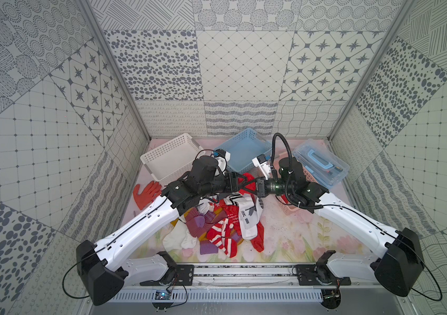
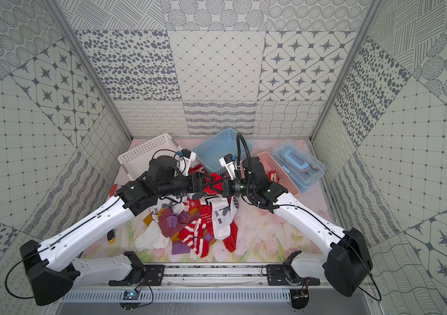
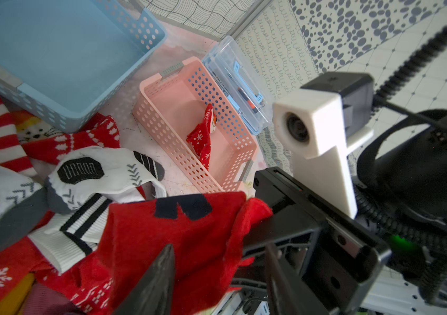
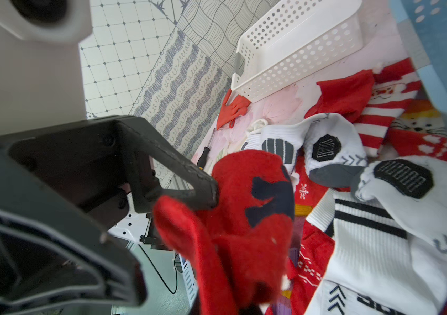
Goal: Sort the socks into the basket by color
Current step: Place the sock in the bin.
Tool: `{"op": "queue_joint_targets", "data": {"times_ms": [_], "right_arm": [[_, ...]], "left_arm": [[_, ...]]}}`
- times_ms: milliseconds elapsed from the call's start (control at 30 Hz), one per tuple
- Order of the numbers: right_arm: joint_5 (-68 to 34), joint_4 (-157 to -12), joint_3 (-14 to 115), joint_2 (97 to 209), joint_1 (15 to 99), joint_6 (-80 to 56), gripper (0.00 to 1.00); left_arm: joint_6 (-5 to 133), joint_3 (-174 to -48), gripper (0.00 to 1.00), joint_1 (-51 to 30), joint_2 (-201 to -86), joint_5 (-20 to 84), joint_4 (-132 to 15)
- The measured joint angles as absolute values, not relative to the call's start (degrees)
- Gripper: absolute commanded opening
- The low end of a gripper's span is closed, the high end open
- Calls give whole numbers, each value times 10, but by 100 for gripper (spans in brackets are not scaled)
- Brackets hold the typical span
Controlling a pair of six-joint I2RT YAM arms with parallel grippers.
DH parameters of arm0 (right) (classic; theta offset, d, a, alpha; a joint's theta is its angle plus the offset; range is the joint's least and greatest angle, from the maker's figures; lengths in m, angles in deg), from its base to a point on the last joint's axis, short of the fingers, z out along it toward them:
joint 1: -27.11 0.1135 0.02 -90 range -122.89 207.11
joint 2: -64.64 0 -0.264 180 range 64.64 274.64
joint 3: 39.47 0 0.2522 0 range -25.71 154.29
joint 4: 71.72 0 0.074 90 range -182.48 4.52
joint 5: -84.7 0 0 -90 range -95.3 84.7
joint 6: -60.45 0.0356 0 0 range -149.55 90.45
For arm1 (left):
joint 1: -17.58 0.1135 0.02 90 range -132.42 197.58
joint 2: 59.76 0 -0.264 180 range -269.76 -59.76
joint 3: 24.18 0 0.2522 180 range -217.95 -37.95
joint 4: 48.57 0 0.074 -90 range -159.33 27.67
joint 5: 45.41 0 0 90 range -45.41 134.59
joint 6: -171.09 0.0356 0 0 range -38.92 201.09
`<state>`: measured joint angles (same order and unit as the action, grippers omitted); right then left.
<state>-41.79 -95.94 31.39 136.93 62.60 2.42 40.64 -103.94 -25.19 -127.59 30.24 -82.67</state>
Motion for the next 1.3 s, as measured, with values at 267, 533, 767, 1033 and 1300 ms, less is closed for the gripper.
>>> {"op": "queue_joint_targets", "data": {"times_ms": [267, 533, 767, 1033, 1300], "right_arm": [[-369, -1070, 328, 1350, 502, 19, 0], [-310, -1153, 374, 1409, 391, 15, 0], [-268, -1167, 396, 1520, 367, 12, 0], [-250, -1170, 407, 1615, 352, 5, 16], [-240, -1171, 407, 1644, 351, -2, 55]], "left_arm": [[417, -1043, 66, -237, -1265, 323, -867], [428, -1038, 66, -232, -1291, 343, -921], [430, -1011, 67, -232, -1323, 354, -950], [431, -976, 67, -233, -1355, 364, -974], [427, -950, 68, -234, -1364, 364, -1000]]}}
